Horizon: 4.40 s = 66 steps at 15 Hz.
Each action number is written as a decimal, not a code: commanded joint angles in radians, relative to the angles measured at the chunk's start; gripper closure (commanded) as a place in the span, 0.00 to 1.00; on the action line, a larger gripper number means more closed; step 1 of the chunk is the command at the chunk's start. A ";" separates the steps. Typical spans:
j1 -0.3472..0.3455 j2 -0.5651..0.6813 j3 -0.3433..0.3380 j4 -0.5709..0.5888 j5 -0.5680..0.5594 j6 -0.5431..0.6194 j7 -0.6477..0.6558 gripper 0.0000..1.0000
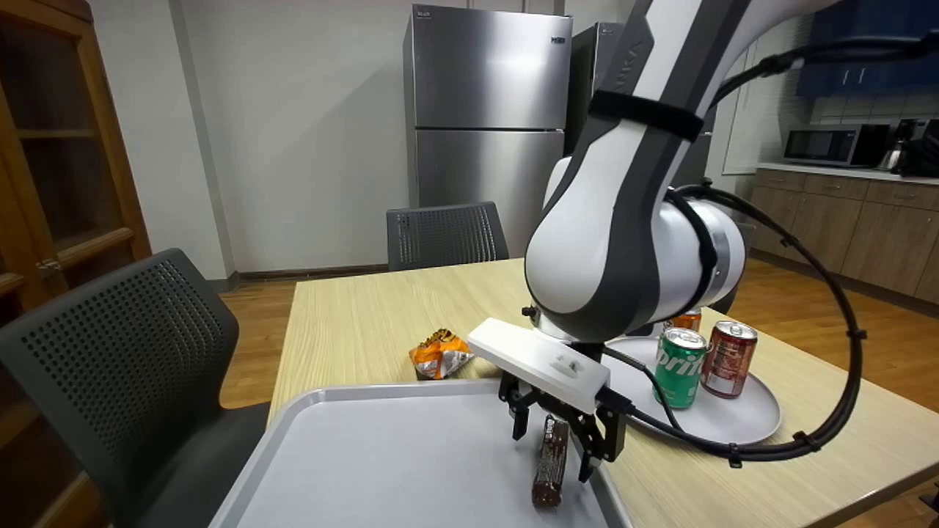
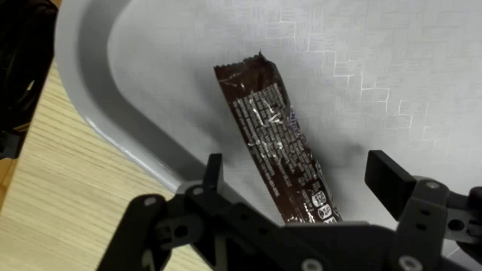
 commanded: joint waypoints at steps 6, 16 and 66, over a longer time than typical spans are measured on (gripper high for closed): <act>-0.022 0.010 0.025 0.022 0.035 -0.020 -0.044 0.71; 0.039 -0.085 0.022 0.026 0.010 -0.068 -0.012 0.96; 0.012 -0.378 0.057 -0.029 -0.139 -0.389 -0.050 0.96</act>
